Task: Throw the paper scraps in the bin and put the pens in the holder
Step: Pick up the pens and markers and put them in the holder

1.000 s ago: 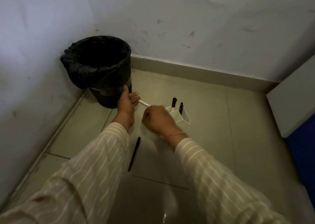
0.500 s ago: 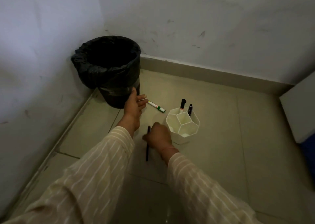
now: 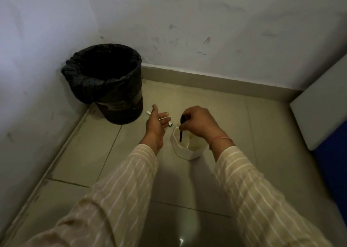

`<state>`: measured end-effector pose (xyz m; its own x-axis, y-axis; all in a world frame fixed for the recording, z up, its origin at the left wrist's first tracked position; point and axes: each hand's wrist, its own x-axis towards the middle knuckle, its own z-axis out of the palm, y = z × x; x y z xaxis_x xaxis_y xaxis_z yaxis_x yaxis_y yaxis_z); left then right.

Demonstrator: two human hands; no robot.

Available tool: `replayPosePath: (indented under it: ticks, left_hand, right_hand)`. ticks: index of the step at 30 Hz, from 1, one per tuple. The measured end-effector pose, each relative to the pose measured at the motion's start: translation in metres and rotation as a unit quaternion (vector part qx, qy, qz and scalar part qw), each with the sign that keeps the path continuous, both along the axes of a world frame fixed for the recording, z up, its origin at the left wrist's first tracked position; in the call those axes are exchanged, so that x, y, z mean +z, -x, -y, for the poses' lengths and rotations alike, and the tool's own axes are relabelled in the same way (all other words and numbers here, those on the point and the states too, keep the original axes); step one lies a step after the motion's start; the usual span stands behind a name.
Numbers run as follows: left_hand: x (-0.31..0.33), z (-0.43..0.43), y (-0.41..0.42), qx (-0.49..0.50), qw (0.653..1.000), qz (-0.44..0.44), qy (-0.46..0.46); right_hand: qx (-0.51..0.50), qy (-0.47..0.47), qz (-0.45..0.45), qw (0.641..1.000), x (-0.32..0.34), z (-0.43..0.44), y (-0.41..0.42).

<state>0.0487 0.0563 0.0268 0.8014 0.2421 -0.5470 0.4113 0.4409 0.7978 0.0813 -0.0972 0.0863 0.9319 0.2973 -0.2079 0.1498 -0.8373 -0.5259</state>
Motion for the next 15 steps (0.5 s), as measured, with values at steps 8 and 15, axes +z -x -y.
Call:
replayPosePath:
  ticks: [8, 15]
  left_hand:
    - [-0.010, -0.002, -0.001, 0.014, 1.000, -0.004, -0.006]
    - [-0.031, -0.033, -0.004, 0.052, 0.998, -0.017, -0.001]
  right_hand:
    - [-0.048, -0.128, -0.013, 0.991, 0.017, -0.003, -0.016]
    - [0.063, -0.014, 0.083, 0.994, 0.008, -0.055, -0.056]
